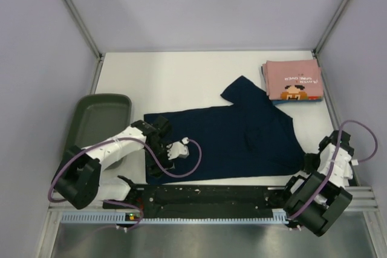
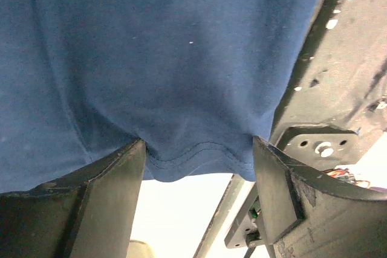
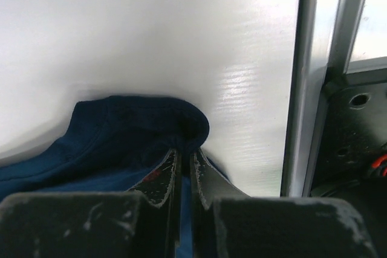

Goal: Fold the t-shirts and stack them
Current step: Fold the flattened tshirt in 1/3 of the way, then grap the side of the flattened tshirt furthest away from the robot with both arms

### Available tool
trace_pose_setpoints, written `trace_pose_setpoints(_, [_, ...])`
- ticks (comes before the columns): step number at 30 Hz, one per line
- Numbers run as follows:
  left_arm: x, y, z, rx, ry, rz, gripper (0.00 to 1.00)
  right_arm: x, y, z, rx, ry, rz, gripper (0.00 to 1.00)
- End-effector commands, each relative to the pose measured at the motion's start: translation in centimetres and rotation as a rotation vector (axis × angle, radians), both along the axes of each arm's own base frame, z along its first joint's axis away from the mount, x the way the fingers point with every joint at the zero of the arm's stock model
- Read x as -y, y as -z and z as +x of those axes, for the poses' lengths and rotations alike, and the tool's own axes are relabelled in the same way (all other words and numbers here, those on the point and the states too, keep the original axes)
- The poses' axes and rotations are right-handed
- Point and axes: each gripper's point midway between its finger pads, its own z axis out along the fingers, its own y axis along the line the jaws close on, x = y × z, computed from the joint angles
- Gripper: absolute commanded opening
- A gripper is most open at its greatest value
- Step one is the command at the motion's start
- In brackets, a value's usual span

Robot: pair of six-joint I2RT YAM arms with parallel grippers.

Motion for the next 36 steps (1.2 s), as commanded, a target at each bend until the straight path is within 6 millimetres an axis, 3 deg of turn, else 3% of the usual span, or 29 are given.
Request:
trace_pose_setpoints(1, [0.9,0.4,-2.2,-0.087,0.041,-0.02,0.75,2.8,-1.1,-0.3,-0.02,0.006,-0.087,0.0])
trace_pose_setpoints(3, [0.6,0.4,-2.2,-0.098,0.049,-0.001,0.74,3.4,-1.1,-0.9,-0.025,0.023,-0.091,0.0])
trace_pose_setpoints(4, [0.7,0.2,-2.1,-0.097,0.051,0.0,0.74,3.7,-1.2,-1.0,-0.022,0.025,-0.099,0.11])
trace_pose_setpoints(6, [1.0,-0.7,-1.6,-0.078,0.05,-0.013,0.73,4.6,-2.0,-0.9,-0.021,-0.016,-0.141,0.49])
trace_pose_setpoints(7, [1.3,-1.4,-1.2,-0.066,0.043,-0.027,0.74,5.1,-2.6,-0.8,-0.016,-0.029,-0.168,0.62])
trace_pose_setpoints(10, [2.5,-4.5,1.2,0.002,0.004,-0.102,0.75,6.5,-5.0,0.3,0.044,-0.052,-0.248,0.87])
trace_pose_setpoints(11, [2.8,-5.6,2.4,0.029,-0.024,-0.121,0.76,6.7,-5.9,1.1,0.082,-0.066,-0.265,0.89])
trace_pose_setpoints(13, [2.9,-7.3,5.1,0.085,-0.089,-0.144,0.77,7.1,-7.7,3.2,0.177,-0.127,-0.279,0.9])
trace_pose_setpoints(15, [2.1,-8.4,8.6,0.149,-0.18,-0.157,0.77,6.6,-9.8,7.0,0.373,-0.274,-0.28,0.89])
trace_pose_setpoints(17, [0.6,-9.3,13.0,0.22,-0.29,-0.148,0.77,4.9,-12.7,11.6,0.647,-0.474,-0.284,0.83])
trace_pose_setpoints(19, [-1.0,-9.7,16.5,0.239,-0.39,-0.137,0.76,2.7,-15.1,15.0,0.811,-0.628,-0.294,0.81])
trace_pose_setpoints(21, [-2.3,-9.5,19.3,0.229,-0.465,-0.127,0.75,0.7,-17.0,17.5,0.819,-0.813,-0.367,0.8])
trace_pose_setpoints(22, [-3.0,-9.4,20.5,0.233,-0.492,-0.12,0.74,-0.5,-19.2,18.9,0.828,-0.923,-0.434,0.8])
trace_pose_setpoints(26, [-5.2,-7.3,23.7,0.223,-0.565,-0.035,0.73,-6.1,-22.9,24.1,0.869,-1.314,-0.553,0.8])
trace_pose_setpoints(30, [-5.9,-5.5,25.3,0.244,-0.568,0.013,0.73,-10.8,-22.8,29.5,0.831,-1.619,-0.554,0.77])
trace_pose_setpoints(33, [-6.2,-4.5,25.8,0.232,-0.567,0.036,0.73,-14.7,-20.4,33.8,0.74,-1.822,-0.526,0.77])
trace_pose_setpoints(36, [-5.9,-3.9,25.9,0.21,-0.555,0.027,0.73,-17.6,-16.3,38.1,0.627,-1.96,-0.475,0.77])
